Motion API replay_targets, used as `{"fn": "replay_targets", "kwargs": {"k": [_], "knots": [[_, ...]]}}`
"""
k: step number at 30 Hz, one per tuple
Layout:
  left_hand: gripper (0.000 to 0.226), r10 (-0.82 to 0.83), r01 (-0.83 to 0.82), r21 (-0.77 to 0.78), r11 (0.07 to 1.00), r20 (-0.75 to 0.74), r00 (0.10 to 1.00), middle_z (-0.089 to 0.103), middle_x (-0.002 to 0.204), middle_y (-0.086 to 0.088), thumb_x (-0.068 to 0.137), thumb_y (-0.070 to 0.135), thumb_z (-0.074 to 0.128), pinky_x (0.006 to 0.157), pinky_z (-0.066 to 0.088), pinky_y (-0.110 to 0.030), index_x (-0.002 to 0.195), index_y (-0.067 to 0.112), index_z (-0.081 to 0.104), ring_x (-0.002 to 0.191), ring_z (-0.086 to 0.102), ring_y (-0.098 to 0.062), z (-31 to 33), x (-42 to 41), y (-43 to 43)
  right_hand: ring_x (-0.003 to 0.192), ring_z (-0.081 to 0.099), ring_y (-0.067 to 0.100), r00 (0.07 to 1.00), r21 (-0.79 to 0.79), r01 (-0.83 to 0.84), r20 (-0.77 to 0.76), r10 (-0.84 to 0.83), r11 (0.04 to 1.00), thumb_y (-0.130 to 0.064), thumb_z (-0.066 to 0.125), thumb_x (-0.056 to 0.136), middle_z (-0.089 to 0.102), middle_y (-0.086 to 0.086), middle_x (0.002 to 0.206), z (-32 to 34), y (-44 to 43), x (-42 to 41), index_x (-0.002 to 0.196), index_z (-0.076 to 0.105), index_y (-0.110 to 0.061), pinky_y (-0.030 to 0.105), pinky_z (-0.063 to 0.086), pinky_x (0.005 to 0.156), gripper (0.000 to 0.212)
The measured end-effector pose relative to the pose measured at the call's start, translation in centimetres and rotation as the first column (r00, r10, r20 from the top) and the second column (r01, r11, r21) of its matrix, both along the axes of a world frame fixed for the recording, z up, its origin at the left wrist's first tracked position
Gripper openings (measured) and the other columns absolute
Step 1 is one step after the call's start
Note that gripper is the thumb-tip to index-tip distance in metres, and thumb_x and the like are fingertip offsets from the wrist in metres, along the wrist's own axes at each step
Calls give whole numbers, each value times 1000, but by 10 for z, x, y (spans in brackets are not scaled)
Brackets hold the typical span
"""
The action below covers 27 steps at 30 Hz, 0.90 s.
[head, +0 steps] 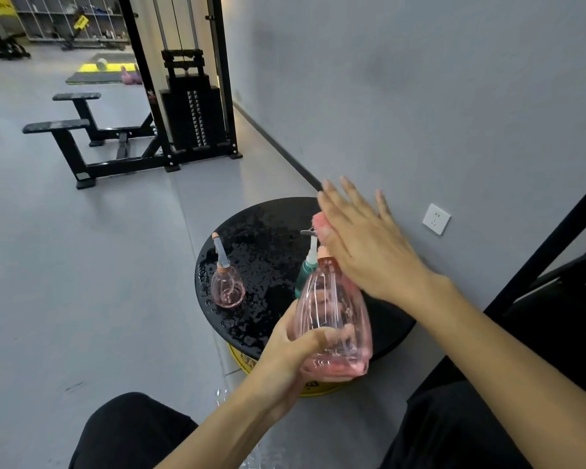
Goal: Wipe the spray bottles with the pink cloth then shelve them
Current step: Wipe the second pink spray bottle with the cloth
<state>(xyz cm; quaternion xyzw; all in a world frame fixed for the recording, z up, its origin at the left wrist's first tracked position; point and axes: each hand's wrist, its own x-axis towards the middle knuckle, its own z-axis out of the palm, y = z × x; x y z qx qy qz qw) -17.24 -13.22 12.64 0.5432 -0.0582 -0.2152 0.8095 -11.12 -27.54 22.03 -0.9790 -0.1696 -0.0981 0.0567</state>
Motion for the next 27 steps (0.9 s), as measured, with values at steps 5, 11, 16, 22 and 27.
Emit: {"fn": "replay_targets", "kwargs": {"k": [5, 11, 16, 22, 27], "knots": [[80, 5, -5, 0, 1000, -7, 1000, 73, 104, -14, 51, 32, 78, 72, 60, -44, 125, 14, 58, 91, 71, -30, 0, 1, -1, 147, -22, 7, 997, 32, -73, -28, 74, 997, -51, -4, 96, -15, -10, 162, -5, 2, -6, 156, -3, -22, 39, -14, 121, 67], [77, -5, 5, -28, 1000, 7, 1000, 73, 113, -14, 47, 30, 80, 73, 61, -48, 120, 18, 60, 98, 72, -32, 6, -1, -2, 149, -18, 9, 1000, 52, 5, 29, -7, 999, -43, 9, 105, -10, -11, 163, -4, -2, 1, 156, 3, -24, 42, -14, 120, 55], [77, 6, -6, -28, 1000, 0, 1000, 73, 107, -13, 49, 32, 77, 78, 60, -49, 122, 19, 59, 95, 71, -32, 4, 1, -1, 149, -16, 9, 999, 143, 19, 44, -26, 990, -36, 15, 106, -4, -10, 164, -2, 2, 2, 156, 10, -21, 37, -16, 116, 52], [75, 34, -33, -65, 997, 13, 999, 73, 114, -11, 55, 32, 75, 65, 61, -42, 127, 19, 57, 101, 72, -28, 5, 10, 7, 148, -16, 1, 990, 177, -140, 37, 135, 974, -40, 15, 106, 6, -16, 162, -12, 4, -14, 155, 20, -27, 40, -18, 119, 50], [73, 51, -49, -60, 997, 34, 998, 71, 115, -17, 55, 33, 74, 72, 60, -46, 125, 21, 58, 100, 72, -35, 5, 18, 12, 146, -16, -6, 978, 244, -208, 34, 206, 947, -44, 15, 104, 12, -19, 161, -11, -1, -24, 153, 26, -28, 37, -18, 120, 52]]}}
